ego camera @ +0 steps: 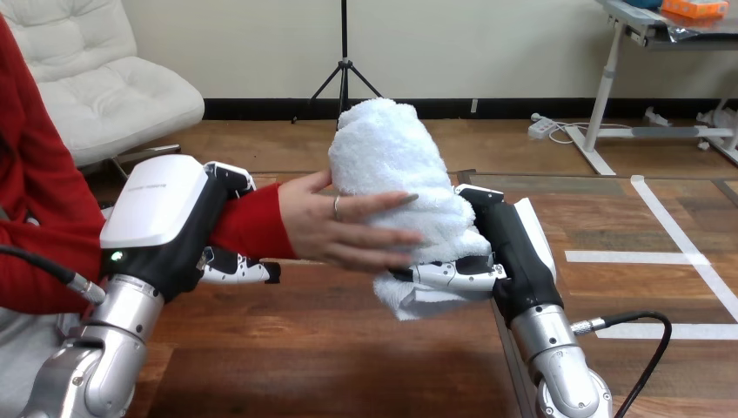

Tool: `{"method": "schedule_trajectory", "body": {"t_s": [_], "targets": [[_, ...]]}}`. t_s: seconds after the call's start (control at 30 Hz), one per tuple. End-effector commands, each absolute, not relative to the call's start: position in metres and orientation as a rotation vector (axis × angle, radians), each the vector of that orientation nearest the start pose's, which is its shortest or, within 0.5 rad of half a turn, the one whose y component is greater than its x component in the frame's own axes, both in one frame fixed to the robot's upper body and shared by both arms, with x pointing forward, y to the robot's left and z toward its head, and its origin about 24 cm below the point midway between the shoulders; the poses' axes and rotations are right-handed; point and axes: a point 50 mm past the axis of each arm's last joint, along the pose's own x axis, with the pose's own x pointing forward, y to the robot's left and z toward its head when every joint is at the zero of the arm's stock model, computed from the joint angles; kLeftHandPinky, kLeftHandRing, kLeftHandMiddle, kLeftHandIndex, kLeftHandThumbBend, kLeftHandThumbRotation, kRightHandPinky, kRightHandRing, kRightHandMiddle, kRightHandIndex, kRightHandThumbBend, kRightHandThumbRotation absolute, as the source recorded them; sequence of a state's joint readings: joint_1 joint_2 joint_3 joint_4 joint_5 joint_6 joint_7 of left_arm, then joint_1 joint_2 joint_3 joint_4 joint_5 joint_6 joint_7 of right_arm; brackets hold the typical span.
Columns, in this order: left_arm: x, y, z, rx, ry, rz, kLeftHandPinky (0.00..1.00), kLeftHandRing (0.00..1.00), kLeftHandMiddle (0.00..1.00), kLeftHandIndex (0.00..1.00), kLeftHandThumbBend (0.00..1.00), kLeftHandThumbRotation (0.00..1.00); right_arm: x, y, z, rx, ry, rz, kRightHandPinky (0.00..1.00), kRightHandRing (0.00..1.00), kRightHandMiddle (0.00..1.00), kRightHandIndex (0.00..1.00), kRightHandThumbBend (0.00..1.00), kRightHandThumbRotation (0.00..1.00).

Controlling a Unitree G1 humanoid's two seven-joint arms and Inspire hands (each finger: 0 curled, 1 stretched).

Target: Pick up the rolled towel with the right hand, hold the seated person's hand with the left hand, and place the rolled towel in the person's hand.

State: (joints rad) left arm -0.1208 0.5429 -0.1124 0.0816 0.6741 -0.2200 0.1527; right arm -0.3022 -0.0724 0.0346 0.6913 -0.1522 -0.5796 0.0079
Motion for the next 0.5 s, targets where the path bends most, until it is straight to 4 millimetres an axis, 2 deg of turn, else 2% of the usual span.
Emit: {"method": "schedule_trajectory", "body": {"t_s": [0.0,0.47], "targets": [[0.2839,0.1932,0.1349,1.148,-0.541,-0.024,0.27,0.30,0.36,0.35,0.86,0.00,0.3003,-0.1130,0.0362,-0.215,-0.286,0.258,0.27,0.32,0.38,0.41,0.81,0.00],[0.2839,0.1936,0.1345,1.144,-0.534,-0.025,0.27,0.31,0.36,0.36,0.85,0.00,0.2948,-0.1070,0.0303,-0.215,-0.263,0.297,0.27,0.32,0.37,0.41,0.81,0.00]]}}
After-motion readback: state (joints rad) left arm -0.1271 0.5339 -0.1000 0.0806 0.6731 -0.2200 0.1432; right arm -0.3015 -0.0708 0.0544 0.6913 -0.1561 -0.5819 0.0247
